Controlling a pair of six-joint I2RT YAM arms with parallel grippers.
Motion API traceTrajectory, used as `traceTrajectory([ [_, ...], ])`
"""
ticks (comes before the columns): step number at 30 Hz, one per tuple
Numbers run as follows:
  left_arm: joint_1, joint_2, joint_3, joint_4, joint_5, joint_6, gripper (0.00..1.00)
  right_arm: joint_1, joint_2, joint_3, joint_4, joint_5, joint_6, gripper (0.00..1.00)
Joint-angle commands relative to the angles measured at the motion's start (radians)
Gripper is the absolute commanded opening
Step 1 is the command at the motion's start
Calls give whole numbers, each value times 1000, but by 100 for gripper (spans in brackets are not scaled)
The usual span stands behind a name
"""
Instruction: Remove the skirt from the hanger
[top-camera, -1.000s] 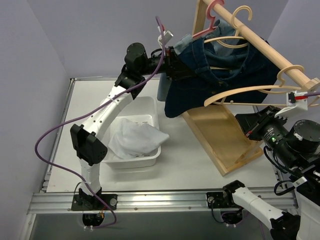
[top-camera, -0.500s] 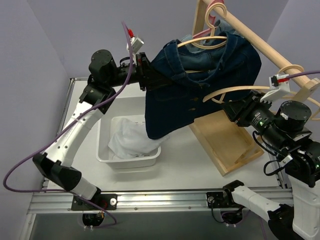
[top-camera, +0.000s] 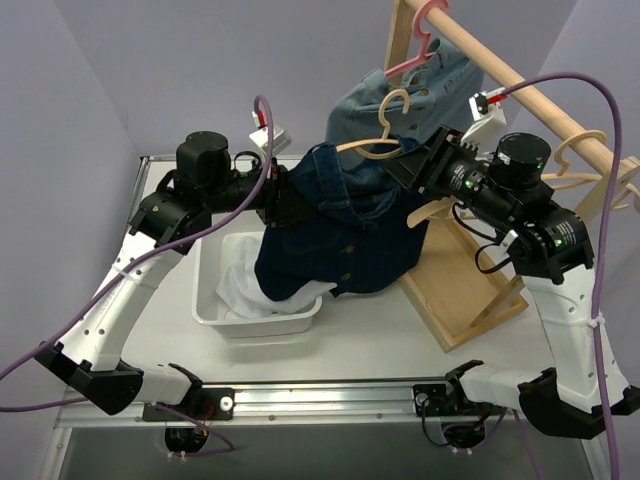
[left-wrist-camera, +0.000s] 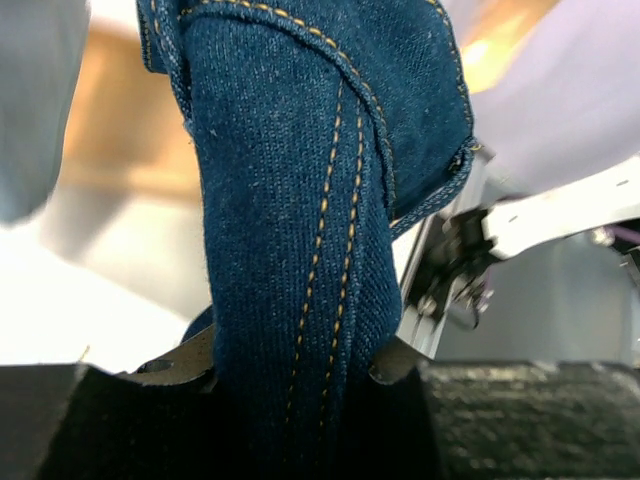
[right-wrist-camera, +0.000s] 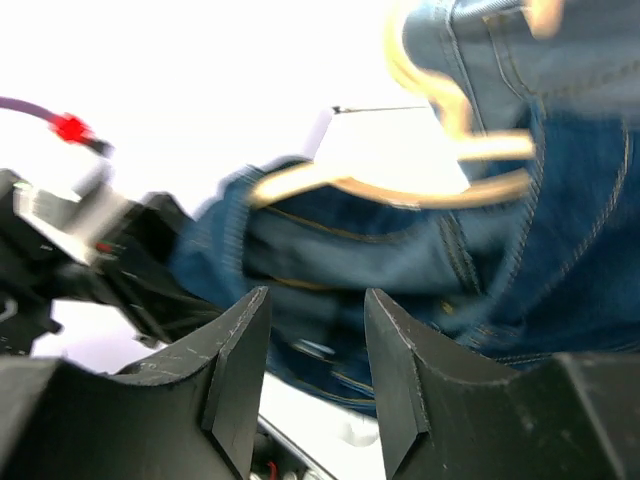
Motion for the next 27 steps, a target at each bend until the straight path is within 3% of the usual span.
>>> traceTrajectory([
  [1, -2, -70, 3, -17, -48, 80, 2, 9, -3, -2, 148, -46, 19, 38],
  [16, -2, -131, -21, -49, -8, 92, 2, 17, 146, -31, 148, 152, -128, 38],
  [27, -2, -117, -29, -41, 15, 95, 2, 16, 169, 0, 169, 157, -144, 37],
])
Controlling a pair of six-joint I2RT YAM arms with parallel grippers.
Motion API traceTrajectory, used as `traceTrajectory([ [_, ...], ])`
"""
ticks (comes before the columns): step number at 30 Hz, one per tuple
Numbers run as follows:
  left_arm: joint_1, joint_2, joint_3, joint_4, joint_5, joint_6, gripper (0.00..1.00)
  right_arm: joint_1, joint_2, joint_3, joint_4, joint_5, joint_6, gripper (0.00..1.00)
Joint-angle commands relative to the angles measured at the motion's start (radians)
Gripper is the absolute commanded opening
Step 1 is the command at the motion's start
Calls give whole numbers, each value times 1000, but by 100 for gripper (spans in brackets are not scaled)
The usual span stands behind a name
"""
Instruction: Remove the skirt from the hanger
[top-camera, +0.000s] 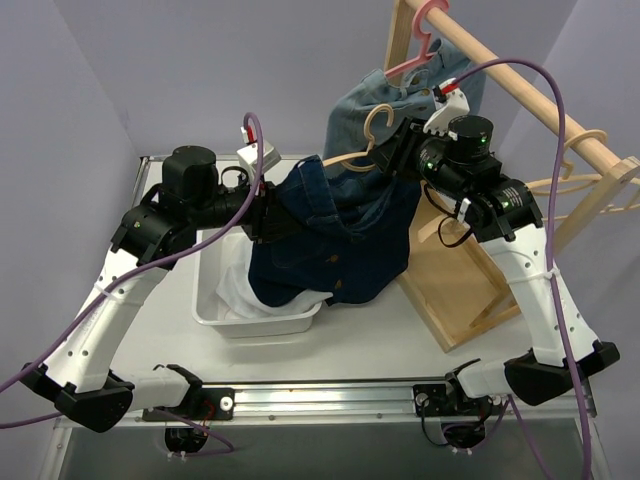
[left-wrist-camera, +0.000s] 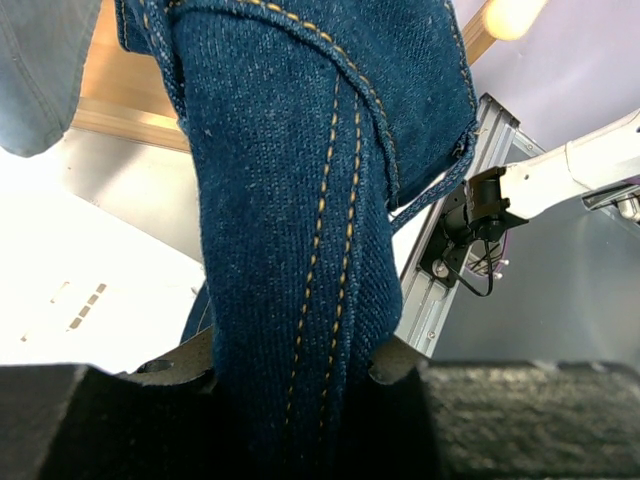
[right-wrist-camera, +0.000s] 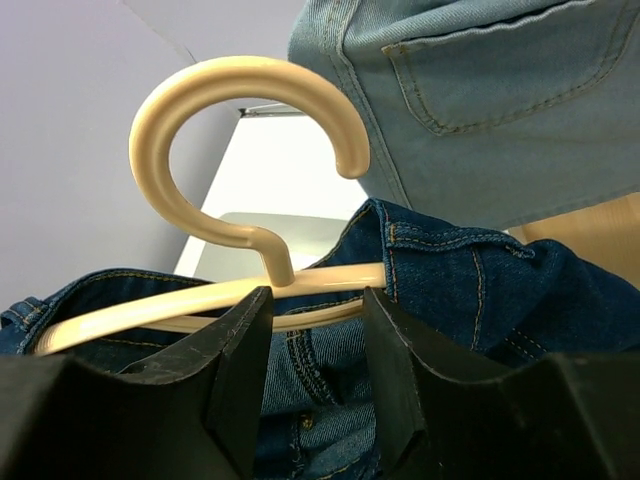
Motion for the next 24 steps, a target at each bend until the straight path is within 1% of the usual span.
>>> traceTrajectory([
  [1, -3, -20, 32, 97, 73, 24, 2, 9, 2, 41, 67, 27, -19, 37],
  [6, -3, -10, 43, 106, 97, 13, 2, 9, 26, 44, 72, 9, -20, 36],
  [11, -3, -13, 42, 115, 113, 1, 2, 11, 25, 6, 121, 3, -2, 36],
  [14, -5, -10, 45, 131, 139, -8, 2, 14, 43, 11, 130, -11, -2, 35],
  [17, -5, -7, 48, 146, 146, -19, 2, 21, 52, 9, 135, -8, 7, 25],
  [20, -6, 3, 52, 172, 177, -39, 2, 32, 49, -18, 167, -2, 21, 24],
  [24, -9, 6, 54, 192, 198, -56, 2, 47, 57, -55, 199, 16, 26, 17],
])
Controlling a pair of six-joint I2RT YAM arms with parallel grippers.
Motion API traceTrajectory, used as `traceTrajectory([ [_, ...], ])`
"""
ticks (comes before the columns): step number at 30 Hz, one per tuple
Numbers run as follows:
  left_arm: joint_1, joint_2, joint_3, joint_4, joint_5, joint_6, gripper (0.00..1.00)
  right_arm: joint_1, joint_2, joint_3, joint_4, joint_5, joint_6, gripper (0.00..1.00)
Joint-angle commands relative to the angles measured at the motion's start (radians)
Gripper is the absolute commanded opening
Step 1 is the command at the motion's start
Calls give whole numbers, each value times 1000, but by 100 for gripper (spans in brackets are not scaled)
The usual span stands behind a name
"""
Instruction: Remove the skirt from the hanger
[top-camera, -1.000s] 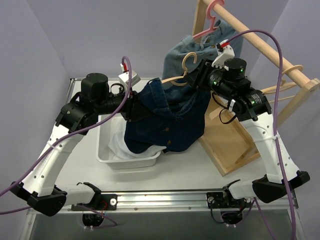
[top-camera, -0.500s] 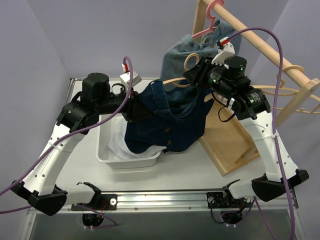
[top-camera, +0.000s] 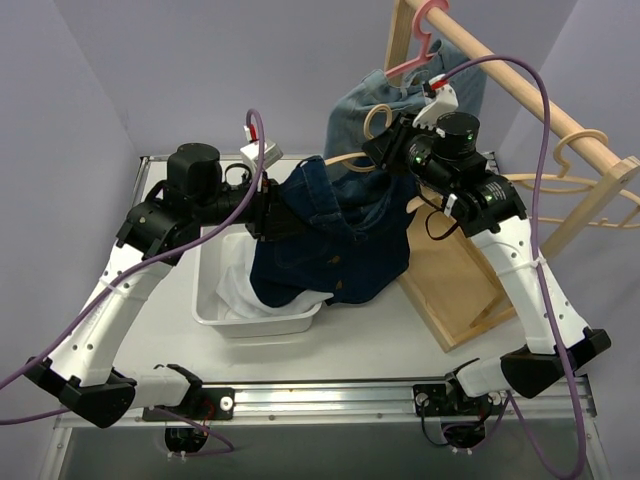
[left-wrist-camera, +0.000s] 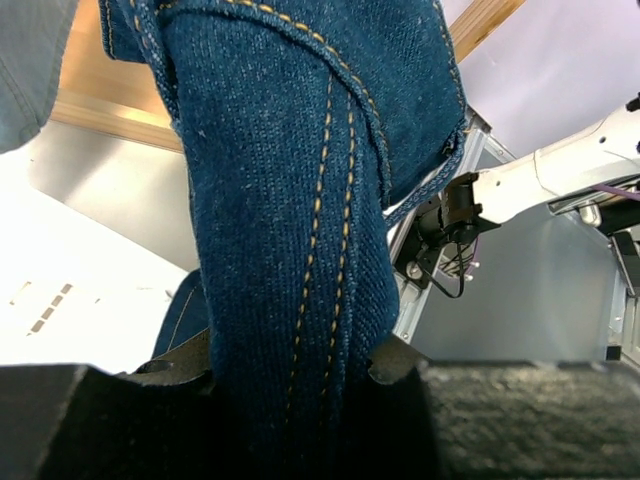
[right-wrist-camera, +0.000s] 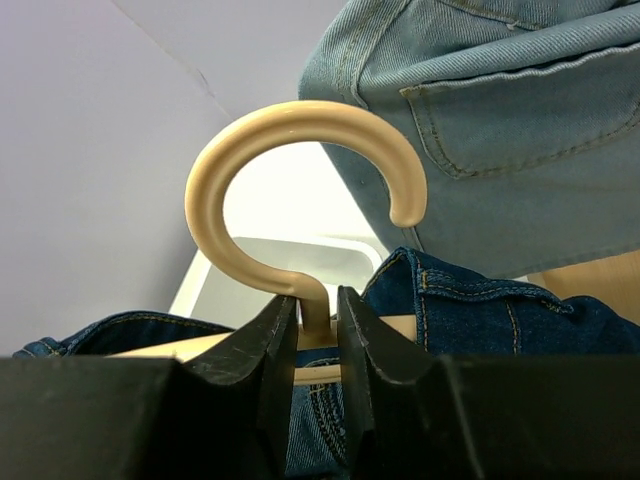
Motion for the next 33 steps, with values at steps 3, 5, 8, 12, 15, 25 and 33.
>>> traceTrajectory([
  [3, -13, -23, 51, 177, 163, 3, 2, 43, 19, -48, 101, 39, -2, 17],
  [5, -13, -27, 46, 176, 168, 3, 2, 49, 17, -67, 112, 59, -13, 16],
  [8, -15, -33, 35, 189, 183, -4, 2, 51, 19, -79, 114, 81, -31, 11],
  [12, -13, -32, 32, 189, 188, -4, 2, 51, 19, -83, 97, 116, -53, 0],
  [15, -13, -30, 25, 196, 197, -6, 4, 51, 5, -90, 80, 162, -61, 0],
  [25, -16, -46, -20, 88, 17, 74, 57, 51, -106, -80, -32, 283, -21, 0],
  [33, -16, -69, -14, 232, -29, -36, 77, 57, -153, -155, -14, 222, -61, 0],
])
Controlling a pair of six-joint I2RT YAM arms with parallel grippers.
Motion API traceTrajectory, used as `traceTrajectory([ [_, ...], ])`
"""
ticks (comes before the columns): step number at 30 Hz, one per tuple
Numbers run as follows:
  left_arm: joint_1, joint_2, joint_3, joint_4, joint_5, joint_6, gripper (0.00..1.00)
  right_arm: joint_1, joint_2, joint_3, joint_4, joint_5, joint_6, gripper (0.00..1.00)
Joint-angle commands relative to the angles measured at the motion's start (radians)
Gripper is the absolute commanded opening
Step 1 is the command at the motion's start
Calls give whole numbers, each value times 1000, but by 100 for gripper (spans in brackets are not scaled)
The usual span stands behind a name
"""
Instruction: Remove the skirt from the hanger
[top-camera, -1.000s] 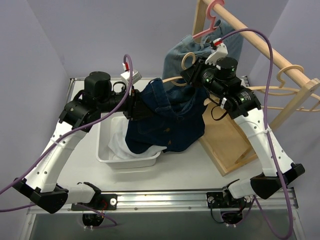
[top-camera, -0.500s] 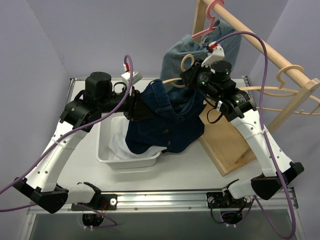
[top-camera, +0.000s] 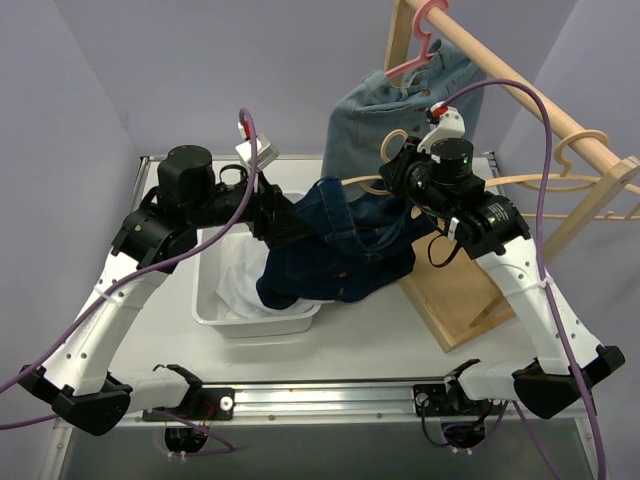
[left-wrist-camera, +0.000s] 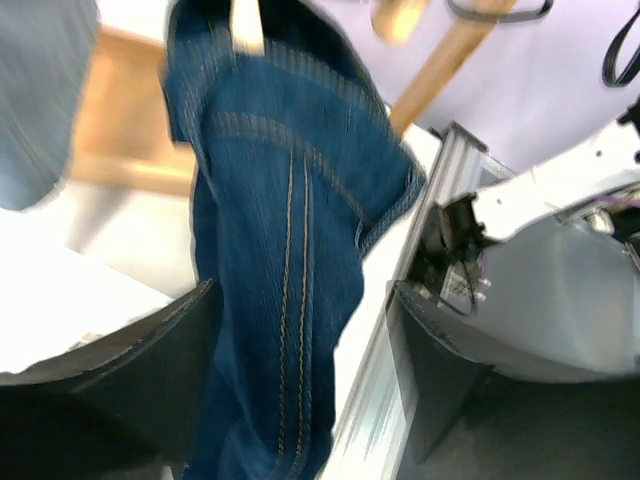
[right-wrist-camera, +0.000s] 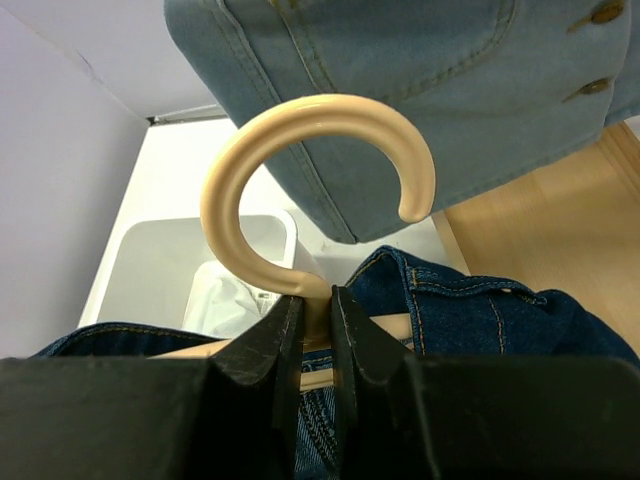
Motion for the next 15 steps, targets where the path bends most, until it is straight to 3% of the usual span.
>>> traceTrajectory([
  [1, -2, -21, 24, 172, -33, -89, 98, 7, -51, -38, 76, -38, -26, 0],
  [2, -4, -10, 31, 186, -26, -106, 94, 7, -55, -44, 82, -52, -27, 0],
  [6, -7, 76, 107, 179, -27, -164, 94, 16, -65, -55, 96, -100, -46, 0],
  [15, -66, 214, 205, 52, -133, -137, 94, 36, -91, -70, 101, -112, -70, 0],
])
